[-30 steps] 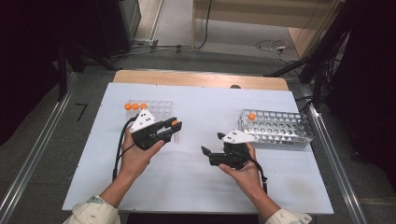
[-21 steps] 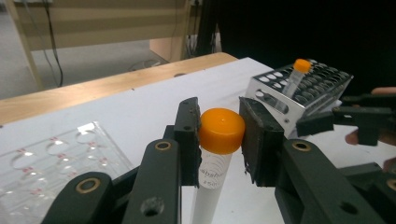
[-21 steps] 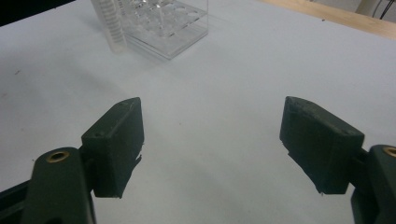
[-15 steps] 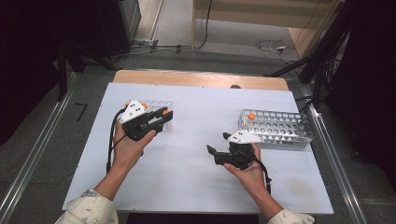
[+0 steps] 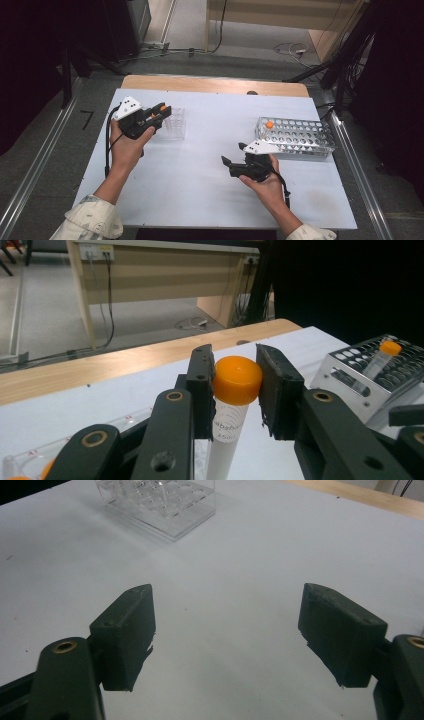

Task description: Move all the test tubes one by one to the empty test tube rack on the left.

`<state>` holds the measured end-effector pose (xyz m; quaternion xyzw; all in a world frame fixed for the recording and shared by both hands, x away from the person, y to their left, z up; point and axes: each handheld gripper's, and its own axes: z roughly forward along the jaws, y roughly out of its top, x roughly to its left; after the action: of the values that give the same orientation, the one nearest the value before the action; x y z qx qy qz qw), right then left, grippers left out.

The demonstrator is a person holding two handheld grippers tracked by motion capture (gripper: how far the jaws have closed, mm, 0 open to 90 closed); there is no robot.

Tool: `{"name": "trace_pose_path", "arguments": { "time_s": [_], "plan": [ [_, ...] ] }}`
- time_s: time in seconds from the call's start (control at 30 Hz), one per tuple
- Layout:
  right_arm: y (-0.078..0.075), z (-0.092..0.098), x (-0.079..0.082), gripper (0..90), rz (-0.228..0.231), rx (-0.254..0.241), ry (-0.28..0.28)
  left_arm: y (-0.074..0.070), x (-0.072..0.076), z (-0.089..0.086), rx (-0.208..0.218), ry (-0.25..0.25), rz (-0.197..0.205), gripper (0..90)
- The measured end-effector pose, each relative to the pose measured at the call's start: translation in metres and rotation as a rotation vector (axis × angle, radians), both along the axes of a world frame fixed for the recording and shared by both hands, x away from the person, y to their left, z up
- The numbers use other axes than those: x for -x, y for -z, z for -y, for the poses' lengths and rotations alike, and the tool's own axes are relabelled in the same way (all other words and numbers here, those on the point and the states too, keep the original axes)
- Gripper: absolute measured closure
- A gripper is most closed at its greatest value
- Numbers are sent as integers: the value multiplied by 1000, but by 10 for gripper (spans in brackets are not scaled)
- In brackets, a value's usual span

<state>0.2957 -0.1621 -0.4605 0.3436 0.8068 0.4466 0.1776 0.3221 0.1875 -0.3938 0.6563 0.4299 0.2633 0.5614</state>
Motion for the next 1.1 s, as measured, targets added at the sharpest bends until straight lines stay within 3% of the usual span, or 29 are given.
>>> {"name": "trace_pose_path", "arguments": {
  "time_s": [0.3, 0.53, 0.77, 1.1],
  "plan": [
    [0, 0, 1, 215, -2, -3, 0, -3, -13, -8, -5, -57, 1, 708],
    [0, 0, 1, 215, -4, -1, -4, 4, -24, -13, -13, -95, -6, 708],
    [0, 1, 1, 215, -8, -6, 3, 13, -27, -9, -55, -90, -27, 708],
    [1, 0, 1, 215, -13, -5, -1, 30, -27, -10, -82, -87, -81, 706]
  ]
}}
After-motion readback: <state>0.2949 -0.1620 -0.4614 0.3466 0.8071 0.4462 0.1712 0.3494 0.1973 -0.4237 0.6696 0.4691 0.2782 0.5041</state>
